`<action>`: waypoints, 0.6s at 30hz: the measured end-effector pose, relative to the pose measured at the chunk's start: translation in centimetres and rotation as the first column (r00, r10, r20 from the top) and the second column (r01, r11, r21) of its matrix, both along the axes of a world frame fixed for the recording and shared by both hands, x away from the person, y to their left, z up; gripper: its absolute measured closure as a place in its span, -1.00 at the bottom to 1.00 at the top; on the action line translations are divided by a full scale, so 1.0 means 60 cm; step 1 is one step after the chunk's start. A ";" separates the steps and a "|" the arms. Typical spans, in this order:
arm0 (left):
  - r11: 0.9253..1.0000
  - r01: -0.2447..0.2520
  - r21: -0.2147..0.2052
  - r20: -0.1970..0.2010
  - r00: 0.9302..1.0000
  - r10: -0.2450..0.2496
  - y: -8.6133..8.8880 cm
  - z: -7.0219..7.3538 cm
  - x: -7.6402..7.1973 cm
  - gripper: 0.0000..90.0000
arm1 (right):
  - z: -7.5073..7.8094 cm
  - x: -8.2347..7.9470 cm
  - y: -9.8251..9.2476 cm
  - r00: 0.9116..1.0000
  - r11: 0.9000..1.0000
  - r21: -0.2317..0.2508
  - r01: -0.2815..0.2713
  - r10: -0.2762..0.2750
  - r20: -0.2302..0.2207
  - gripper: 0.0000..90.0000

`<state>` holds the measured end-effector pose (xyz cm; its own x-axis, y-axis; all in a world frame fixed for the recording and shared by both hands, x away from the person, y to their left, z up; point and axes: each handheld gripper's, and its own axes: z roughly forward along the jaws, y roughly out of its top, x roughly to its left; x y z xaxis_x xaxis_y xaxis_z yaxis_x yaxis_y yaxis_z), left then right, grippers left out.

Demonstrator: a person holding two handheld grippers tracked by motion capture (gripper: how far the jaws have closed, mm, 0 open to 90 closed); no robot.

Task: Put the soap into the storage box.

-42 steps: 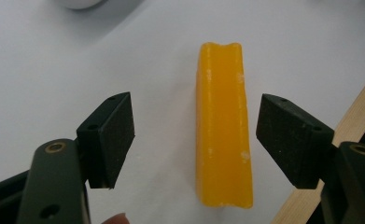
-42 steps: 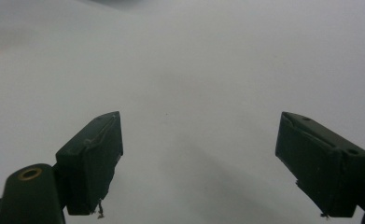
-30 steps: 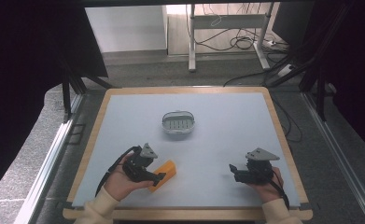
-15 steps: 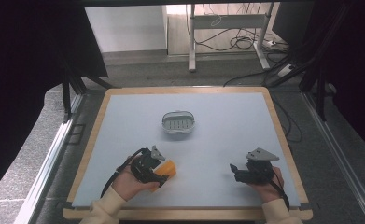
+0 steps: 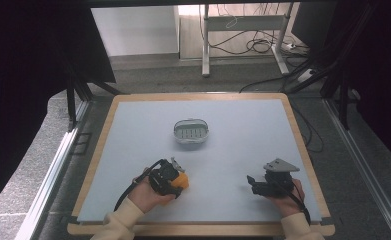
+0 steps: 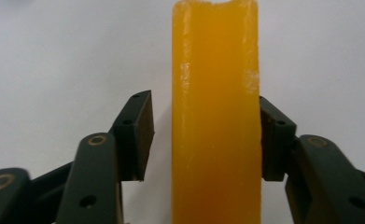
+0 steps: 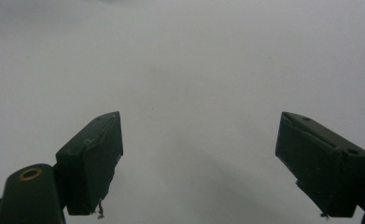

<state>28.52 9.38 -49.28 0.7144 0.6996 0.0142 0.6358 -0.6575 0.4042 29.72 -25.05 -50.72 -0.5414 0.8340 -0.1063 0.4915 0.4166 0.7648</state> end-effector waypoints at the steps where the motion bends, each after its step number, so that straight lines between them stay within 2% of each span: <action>1: 1.000 0.004 0.000 -0.006 1.000 -0.004 -0.001 0.000 0.001 0.10 | 0.000 0.000 0.000 1.000 1.000 0.003 0.000 0.000 -0.001 -0.66; 2: 1.000 0.007 0.002 -0.013 1.000 -0.007 -0.002 -0.001 0.002 0.20 | 0.000 0.000 -0.001 1.000 1.000 0.008 0.001 -0.001 -0.002 -0.66; 5: 1.000 0.008 0.006 -0.021 1.000 -0.008 -0.006 -0.004 0.002 0.32 | 0.000 0.001 -0.001 1.000 1.000 0.011 0.002 -0.002 -0.004 -0.66; 18: 1.000 0.019 -0.011 -0.025 0.999 -0.019 -0.004 -0.002 0.001 0.38 | 0.001 0.001 -0.002 1.000 1.000 0.023 0.000 0.000 -0.005 -0.66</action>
<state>28.60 9.11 -49.40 0.7279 0.6856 -0.0117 0.6332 -0.6655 0.3950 29.76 -25.19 -50.66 -0.5421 0.8361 -0.0845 0.4953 0.3991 0.7716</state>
